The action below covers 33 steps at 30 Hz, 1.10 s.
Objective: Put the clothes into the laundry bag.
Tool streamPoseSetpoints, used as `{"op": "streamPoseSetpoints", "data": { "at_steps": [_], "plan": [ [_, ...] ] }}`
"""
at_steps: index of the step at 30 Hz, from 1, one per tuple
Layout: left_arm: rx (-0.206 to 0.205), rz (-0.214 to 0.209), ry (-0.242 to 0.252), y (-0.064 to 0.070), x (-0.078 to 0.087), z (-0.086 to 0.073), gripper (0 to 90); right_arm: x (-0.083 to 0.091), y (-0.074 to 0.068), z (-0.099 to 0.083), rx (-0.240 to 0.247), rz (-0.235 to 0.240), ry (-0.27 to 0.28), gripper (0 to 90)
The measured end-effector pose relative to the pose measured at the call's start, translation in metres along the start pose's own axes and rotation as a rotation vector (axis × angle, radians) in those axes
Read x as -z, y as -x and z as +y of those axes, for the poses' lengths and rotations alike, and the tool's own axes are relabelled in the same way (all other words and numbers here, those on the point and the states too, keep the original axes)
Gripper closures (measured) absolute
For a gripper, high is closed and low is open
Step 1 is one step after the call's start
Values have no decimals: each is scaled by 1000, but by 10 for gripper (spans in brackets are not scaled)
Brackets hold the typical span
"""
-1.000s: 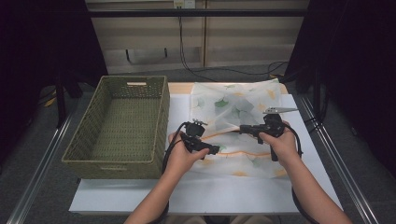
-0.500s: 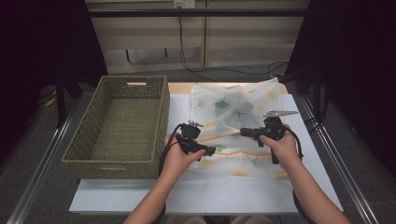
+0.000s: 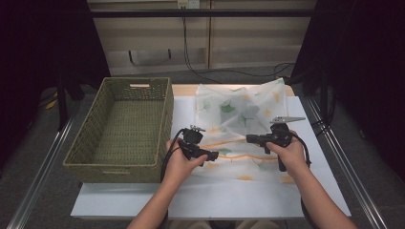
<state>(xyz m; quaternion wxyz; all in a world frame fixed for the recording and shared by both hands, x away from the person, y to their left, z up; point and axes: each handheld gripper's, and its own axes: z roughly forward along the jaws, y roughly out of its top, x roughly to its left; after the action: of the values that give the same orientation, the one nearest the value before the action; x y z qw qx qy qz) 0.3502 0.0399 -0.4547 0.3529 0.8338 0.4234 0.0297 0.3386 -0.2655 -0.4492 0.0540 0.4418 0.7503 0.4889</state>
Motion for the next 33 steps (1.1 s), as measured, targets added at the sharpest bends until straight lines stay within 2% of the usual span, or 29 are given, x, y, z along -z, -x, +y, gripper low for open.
{"op": "streamPoseSetpoints", "data": {
  "at_steps": [1,5,15,17,23,29,33],
  "plan": [
    [5,-9,0,-1,0,0,73,0,0,-1,-10,-2,-3,886],
    [12,-5,5,0,0,-2,73,-1,-1,-3,-2,-4,-10,885],
    [7,1,-3,-3,-2,-5,74,-3,-3,-8,17,-2,-28,883],
    [6,-10,-13,-4,-3,-6,73,-3,-4,-9,10,-6,-29,882],
    [7,-5,-7,-4,-5,-8,76,-5,-5,-14,25,-6,-41,878],
    [20,-4,1,-4,-5,-9,75,-7,-4,-18,12,-7,-50,877],
    [13,-15,-7,-6,-4,-9,76,-8,-4,-19,32,-20,-61,869]
  ]
}}
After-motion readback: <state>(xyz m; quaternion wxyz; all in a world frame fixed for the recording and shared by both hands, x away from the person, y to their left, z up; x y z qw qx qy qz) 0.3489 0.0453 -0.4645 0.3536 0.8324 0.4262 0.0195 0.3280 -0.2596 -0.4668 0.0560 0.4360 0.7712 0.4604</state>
